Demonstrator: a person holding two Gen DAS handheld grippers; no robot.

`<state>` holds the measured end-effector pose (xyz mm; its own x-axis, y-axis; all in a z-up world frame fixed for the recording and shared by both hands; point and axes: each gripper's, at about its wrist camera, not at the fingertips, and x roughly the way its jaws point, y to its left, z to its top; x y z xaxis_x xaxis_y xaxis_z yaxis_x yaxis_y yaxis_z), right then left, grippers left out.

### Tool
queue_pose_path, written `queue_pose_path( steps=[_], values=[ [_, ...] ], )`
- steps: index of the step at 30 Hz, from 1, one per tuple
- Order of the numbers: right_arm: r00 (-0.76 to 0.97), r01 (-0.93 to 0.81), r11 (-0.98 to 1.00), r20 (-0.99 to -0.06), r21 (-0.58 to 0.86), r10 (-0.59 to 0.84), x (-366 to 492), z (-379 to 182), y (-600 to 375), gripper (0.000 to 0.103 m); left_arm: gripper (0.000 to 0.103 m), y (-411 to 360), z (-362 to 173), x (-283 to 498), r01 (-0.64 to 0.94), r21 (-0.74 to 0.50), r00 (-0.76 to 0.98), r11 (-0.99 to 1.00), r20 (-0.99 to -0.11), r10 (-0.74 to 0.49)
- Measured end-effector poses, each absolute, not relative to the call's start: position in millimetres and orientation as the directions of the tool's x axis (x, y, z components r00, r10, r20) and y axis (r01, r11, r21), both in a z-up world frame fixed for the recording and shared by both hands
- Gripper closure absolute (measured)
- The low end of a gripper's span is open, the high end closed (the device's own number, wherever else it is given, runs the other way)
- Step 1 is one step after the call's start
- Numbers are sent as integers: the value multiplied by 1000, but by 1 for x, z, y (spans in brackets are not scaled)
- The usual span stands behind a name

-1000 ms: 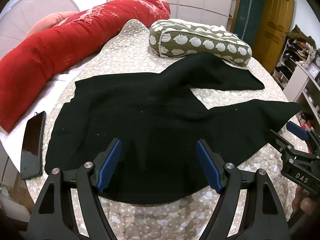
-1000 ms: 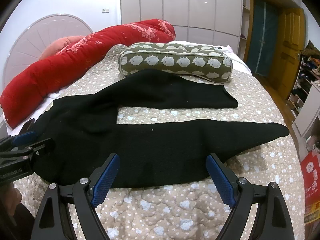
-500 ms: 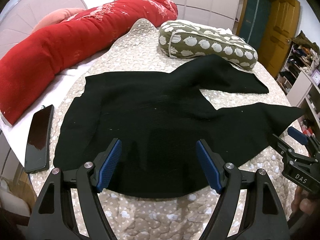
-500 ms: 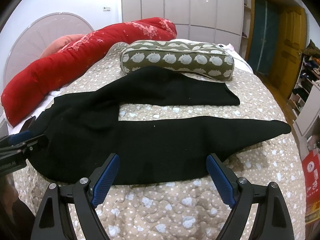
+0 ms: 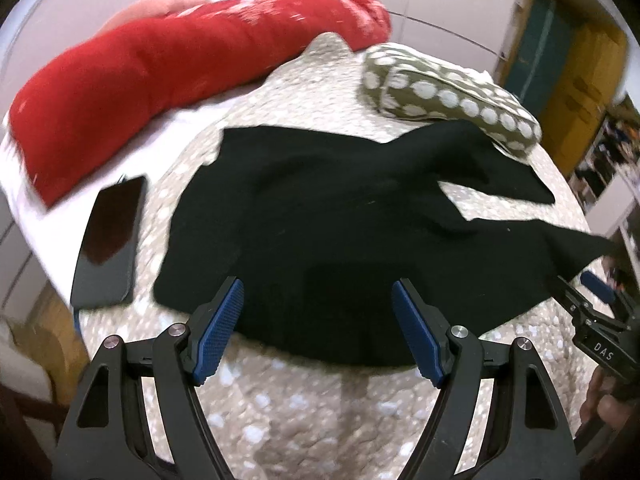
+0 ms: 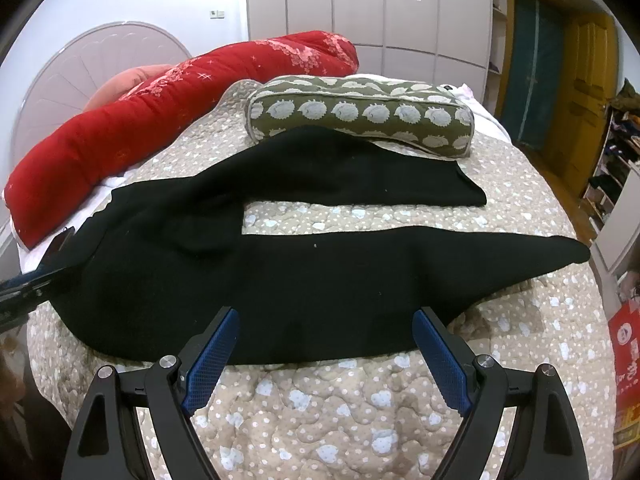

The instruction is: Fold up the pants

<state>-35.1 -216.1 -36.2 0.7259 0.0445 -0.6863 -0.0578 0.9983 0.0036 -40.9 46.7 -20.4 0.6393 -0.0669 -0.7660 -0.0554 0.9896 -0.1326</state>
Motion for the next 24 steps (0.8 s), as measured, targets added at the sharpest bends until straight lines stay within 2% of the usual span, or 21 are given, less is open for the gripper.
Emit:
queue_pose_path(
  steps=[8,14,18,19,20,21,22,24],
  values=[
    [699,-20,999,-714,42,44,-35,-45,-237,16,26,93,-42,-56,-224,-240,620,945,-783,-52],
    [680,56,993,-733,102,37,-40,-56,-272,16,25,95,-68,-38,-247,-341,583,907,-800,-142],
    [667,102,980,-742,171,60,-43,-65,-297,16,25,91,-66,-24,-211,-347,606,914,-780,-157],
    [663,119,973,-745,200,72,-44,-68,-306,16,34,91,-65,-18,-194,-366,612,910,-770,-179],
    [658,137,967,-749,217,75,-44,-70,-311,16,55,91,-65,-13,-191,-363,612,912,-770,-179],
    [657,156,957,-749,244,83,-44,-73,-319,16,65,90,-66,-6,-190,-344,604,919,-780,-167],
    [658,175,946,-748,272,94,-43,-76,-327,16,72,89,-67,3,-184,-325,591,928,-791,-160],
    [669,188,930,-734,317,115,-41,-79,-336,17,78,90,-68,13,-167,-327,589,930,-790,-172]
  ],
)
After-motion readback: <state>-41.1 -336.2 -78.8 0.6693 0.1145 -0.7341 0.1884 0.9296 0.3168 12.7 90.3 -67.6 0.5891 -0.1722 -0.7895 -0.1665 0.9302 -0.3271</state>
